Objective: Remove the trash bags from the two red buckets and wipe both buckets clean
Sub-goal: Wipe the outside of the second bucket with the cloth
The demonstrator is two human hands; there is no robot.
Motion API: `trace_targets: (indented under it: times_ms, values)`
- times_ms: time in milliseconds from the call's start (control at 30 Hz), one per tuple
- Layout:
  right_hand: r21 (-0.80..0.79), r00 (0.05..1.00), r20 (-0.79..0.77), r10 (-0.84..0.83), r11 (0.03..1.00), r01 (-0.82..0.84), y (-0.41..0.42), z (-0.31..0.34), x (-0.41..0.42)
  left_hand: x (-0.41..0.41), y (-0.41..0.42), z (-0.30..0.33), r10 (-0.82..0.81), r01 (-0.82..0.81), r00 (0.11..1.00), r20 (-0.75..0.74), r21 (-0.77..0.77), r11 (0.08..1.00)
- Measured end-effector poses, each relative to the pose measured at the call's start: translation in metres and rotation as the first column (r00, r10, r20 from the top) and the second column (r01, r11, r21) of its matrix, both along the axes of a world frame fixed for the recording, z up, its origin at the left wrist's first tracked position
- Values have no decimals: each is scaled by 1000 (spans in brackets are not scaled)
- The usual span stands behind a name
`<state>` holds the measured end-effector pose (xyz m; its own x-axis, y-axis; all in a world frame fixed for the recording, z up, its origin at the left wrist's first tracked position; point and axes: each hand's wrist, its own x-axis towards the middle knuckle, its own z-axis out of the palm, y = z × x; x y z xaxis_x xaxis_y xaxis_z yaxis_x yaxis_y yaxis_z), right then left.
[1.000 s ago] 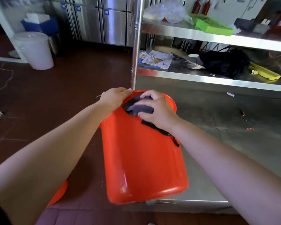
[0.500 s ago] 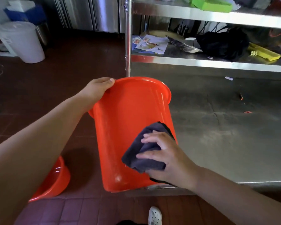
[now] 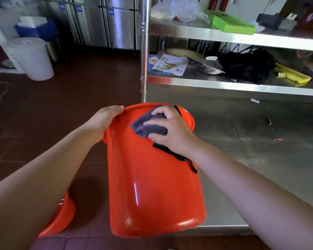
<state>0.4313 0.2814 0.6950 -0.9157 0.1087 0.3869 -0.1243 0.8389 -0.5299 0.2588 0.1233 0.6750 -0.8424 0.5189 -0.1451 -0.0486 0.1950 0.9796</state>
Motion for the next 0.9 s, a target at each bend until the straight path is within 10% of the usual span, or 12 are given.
trace_targets:
  times_ms: [667,900]
  values:
    - [147,980,81,180,971,-191,-33,-31,125,9,7,5,-110,109,990,-91,-15,994]
    - [172,983,89,163,969,-176,-42,-32,124,36,58,43,-272,100,852,-447,-371,923]
